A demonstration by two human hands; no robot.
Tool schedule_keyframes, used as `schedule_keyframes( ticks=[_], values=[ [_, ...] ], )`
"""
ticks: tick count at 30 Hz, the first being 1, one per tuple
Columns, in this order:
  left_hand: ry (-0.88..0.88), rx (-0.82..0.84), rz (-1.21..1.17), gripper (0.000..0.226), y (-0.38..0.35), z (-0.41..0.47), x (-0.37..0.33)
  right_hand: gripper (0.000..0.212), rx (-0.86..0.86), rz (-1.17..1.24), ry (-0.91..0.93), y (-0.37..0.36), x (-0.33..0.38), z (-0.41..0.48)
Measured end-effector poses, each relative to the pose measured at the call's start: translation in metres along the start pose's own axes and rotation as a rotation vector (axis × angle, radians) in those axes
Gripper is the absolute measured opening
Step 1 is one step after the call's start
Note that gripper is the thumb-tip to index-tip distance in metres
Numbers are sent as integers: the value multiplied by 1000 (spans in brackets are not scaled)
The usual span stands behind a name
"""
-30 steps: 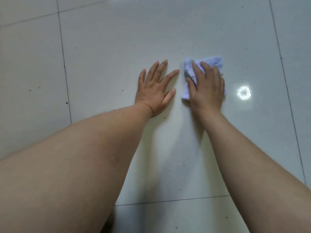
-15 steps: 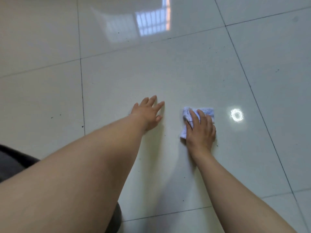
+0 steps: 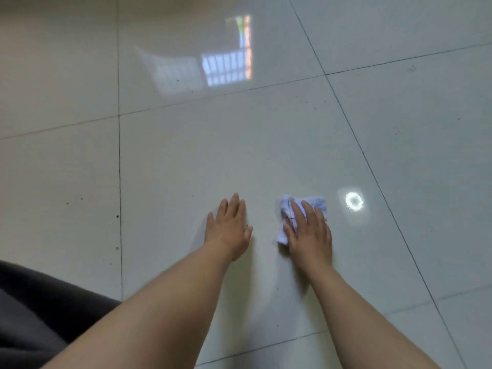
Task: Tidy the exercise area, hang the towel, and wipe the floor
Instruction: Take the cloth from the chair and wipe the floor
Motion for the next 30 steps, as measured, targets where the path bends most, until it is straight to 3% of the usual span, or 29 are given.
schedule_keyframes(
  ticks=[2, 5, 9, 13, 17, 24, 30],
  values=[
    [-18, -14, -4, 67, -2, 1, -5, 62, -10, 14, -173, 3, -6, -4],
    [-38, -15, -61, 63, -2, 2, -18, 56, 42, -45, -329, 6, 3, -6],
    [45, -10, -179, 57, -1, 9, -27, 63, 131, 32, -223, 7, 5, -15],
    [161, 37, -278, 56, -4, 4, -57, 58, 122, 19, -290, 13, -17, -5],
    [83, 93, -304, 54, -10, -8, -80, 57, 150, 51, -342, 23, -19, -6],
    [48, -17, -216, 57, -31, -5, -89, 54, 61, 18, -431, 42, -74, -20],
    [51, -33, -128, 58, -31, 4, -102, 55, 53, 7, -366, 42, -101, 4]
  ],
)
Point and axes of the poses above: each hand's wrist, its own z-axis towards the middle knuckle, its own y-axis out of the back of the hand, x = y × z, the point moved 1 cm from there along z, towards the middle knuckle, and after that the axes turned 10 degrees about -x, right-handed, at the moved point
